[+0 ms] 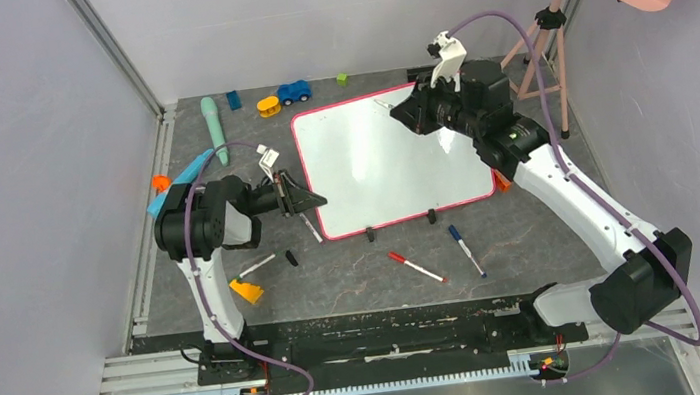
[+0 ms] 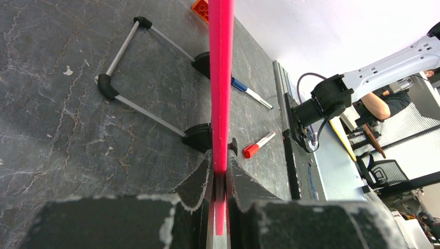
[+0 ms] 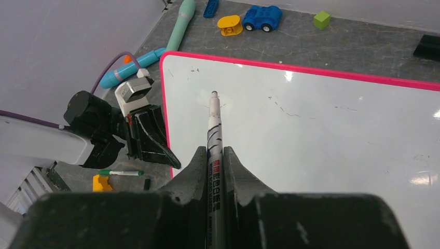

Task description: Write a sentence on the whiteboard

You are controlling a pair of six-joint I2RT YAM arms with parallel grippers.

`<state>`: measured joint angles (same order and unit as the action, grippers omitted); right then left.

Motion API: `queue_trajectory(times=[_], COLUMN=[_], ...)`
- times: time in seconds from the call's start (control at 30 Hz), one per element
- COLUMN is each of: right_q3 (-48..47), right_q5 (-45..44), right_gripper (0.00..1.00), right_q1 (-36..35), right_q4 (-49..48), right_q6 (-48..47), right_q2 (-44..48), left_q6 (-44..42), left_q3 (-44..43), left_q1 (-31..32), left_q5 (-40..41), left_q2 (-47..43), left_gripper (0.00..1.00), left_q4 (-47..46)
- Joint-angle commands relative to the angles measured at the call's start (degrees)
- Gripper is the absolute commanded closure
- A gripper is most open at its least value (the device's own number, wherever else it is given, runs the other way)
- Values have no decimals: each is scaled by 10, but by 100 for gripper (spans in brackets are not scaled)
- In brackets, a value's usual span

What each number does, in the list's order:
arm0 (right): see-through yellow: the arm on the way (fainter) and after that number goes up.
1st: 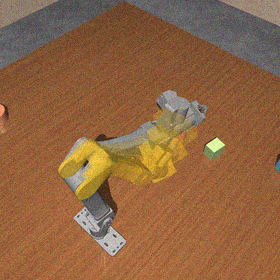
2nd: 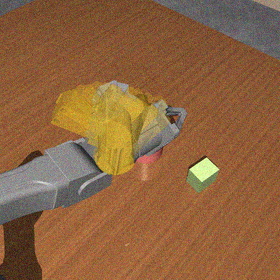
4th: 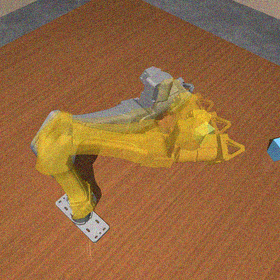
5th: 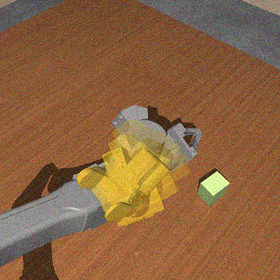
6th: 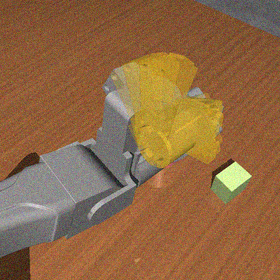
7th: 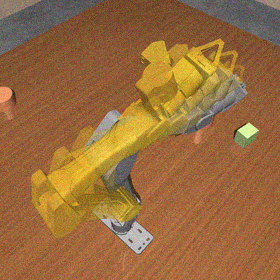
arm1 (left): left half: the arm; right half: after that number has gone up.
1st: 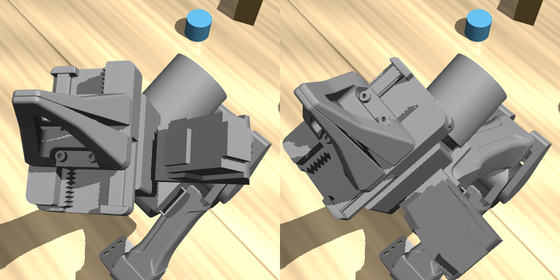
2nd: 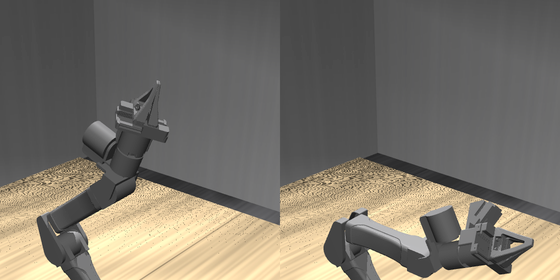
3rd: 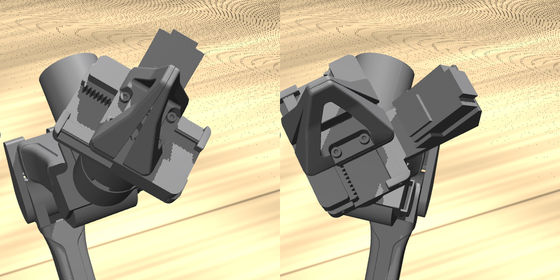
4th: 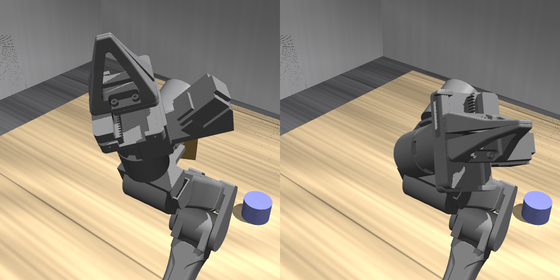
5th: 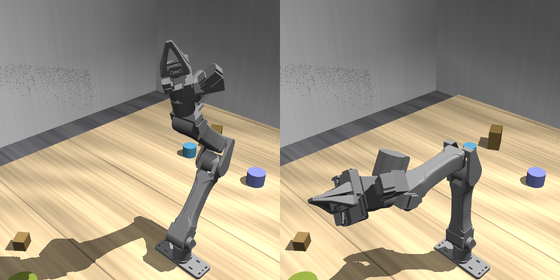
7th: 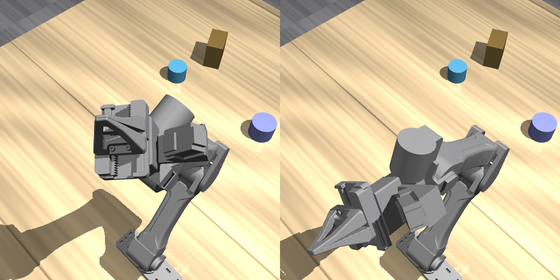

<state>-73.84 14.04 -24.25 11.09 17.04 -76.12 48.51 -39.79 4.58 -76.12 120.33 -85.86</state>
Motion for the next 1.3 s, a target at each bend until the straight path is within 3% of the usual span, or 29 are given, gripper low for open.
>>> queue_trajectory(times=[0.0, 0.17, 0.4, 0.6, 0.7, 0.77, 1.03, 1.13, 1.27], right_q3=[-8, -56, -161, -222, -239, -263, -193, -199, -233], right_q5=[-9, -45, -175, -251, -335, -482, -359, -299, -289], right_gripper=[100, 100, 100, 100, 100, 100, 100, 100, 100], right_q1=[-11, -43, -112, -162, -188, -217, -221, -222, -237], right_q4=[0, 55, 175, 214, 230, 275, 225, 231, 251], right_q6=[-23, -45, -69, -65, -40, 5, -58, -82, -99], right_q2=[7, -8, -71, -107, -105, -103, -65, -76, -104], left_q6=[-17, -18, -14, -22, -27, -28, -27, -26, -21], left_q3=[-6, -11, -16, -7, -2, 0, 0, 2, 2], left_q1=[5, 5, 5, 4, 5, 4, 4, 5, 4], left_q5=[-18, -19, -20, -17, -16, -16, -16, -16, -15], left_q2=[14, 14, 15, 12, 9, 8, 8, 8, 10], left_gripper=[98, 98, 98, 98, 98, 98, 98, 98, 98], left_q4=[-33, -33, -34, -33, -33, -33, -33, -34, -33])
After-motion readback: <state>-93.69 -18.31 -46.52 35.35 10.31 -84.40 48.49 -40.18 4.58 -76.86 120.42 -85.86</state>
